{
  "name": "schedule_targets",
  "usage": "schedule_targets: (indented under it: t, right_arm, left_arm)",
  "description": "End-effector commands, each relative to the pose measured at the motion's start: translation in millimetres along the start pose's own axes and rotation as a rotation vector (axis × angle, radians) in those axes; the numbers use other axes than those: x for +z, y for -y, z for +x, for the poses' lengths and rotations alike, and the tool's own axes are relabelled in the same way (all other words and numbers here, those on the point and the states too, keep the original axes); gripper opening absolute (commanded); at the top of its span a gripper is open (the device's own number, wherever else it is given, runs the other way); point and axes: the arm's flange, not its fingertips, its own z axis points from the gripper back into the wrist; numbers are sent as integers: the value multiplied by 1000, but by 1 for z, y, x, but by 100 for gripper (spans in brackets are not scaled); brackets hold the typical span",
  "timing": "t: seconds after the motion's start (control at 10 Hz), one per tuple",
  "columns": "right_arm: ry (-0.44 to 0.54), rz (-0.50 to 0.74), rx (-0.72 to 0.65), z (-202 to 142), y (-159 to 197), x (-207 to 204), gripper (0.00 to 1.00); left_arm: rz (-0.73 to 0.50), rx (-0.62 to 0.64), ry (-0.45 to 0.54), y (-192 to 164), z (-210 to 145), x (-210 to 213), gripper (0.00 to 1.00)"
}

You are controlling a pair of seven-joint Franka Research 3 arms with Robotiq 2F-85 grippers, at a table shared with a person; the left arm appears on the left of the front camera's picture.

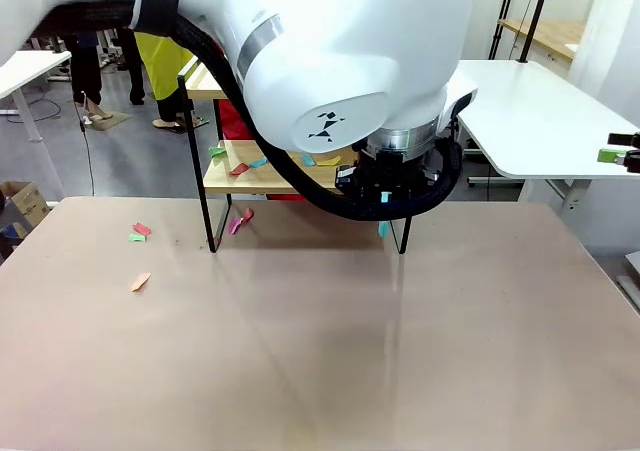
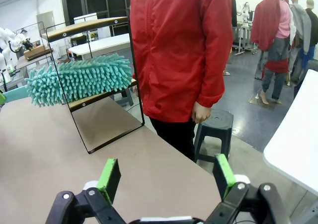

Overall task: Clean the shelf.
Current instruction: Clean the specific section of the Shelf indicated by the human with the Duster.

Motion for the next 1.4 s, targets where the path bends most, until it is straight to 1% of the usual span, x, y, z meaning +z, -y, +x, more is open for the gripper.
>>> schedule_targets:
  t: [0.0, 0.2, 0.3, 0.5, 0.8, 1.1, 1.3]
  right_arm:
    - [1, -1, 4, 2, -1, -1, 100]
    - [1, -1, 4, 2, -1, -1, 100]
    - [1, -1, 4, 2, -1, -1, 100]
    - [1, -1, 4, 2, -1, -1, 100]
    - [1, -1, 4, 2, -1, -1, 100]
    - [1, -1, 4, 2, -1, -1, 100]
    - [1, -1, 4, 2, -1, -1, 100]
  left_arm:
    - [11, 41, -19, -16, -6, -2, 13]
    - [29, 60, -49, -33, -13, -5, 13]
    - [19, 76, -42, -40, -16, -4, 13]
    - [39, 101, -23, -55, -16, 2, 13]
    - [92, 143, -40, -85, -16, 6, 13]
    - [154, 151, -60, -108, -17, 4, 13]
    - [182, 176, -53, -123, -16, 5, 13]
